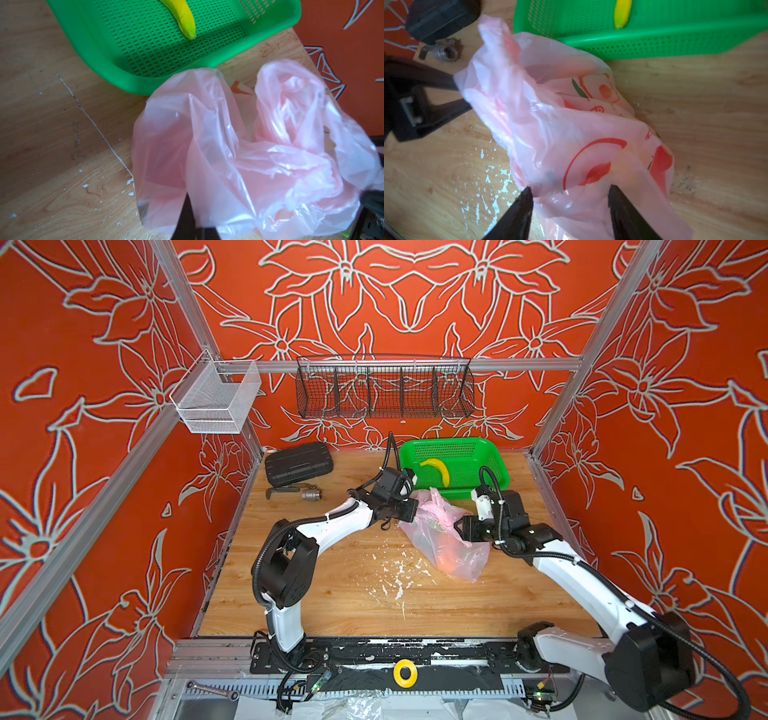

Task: Untie the knot of the plastic bag and take out the fruit
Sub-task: Untie the plastic bag at the center of the table.

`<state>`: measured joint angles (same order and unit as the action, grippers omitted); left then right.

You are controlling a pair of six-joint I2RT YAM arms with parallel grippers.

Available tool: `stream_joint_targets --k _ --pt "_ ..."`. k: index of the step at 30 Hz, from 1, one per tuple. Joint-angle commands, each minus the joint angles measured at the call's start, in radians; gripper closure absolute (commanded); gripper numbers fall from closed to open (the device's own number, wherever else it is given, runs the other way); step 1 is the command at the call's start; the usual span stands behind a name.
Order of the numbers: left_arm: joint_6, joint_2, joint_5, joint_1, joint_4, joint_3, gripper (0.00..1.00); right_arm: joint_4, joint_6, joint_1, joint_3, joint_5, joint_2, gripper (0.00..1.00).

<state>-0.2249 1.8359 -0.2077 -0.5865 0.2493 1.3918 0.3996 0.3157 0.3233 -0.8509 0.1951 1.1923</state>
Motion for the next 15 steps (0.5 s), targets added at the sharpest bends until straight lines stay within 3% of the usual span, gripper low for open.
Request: stream_joint_targets --k 1,7,15 --pt "0.007 -0.027 -0.013 -0.005 -0.002 0.027 1.0 0.004 0.002 0.007 -0.019 -0.038 0.022 0.58" --pt "0.011 -0.038 0.051 -0.005 0.019 0.017 1.0 -0.039 0.056 0.003 0.016 -0.097 0.001 0.98" --pt "0.009 -0.112 0.109 0.007 -0.027 -0.075 1.0 -0.028 0.089 -0.074 0.042 -0.126 -0.066 1.0"
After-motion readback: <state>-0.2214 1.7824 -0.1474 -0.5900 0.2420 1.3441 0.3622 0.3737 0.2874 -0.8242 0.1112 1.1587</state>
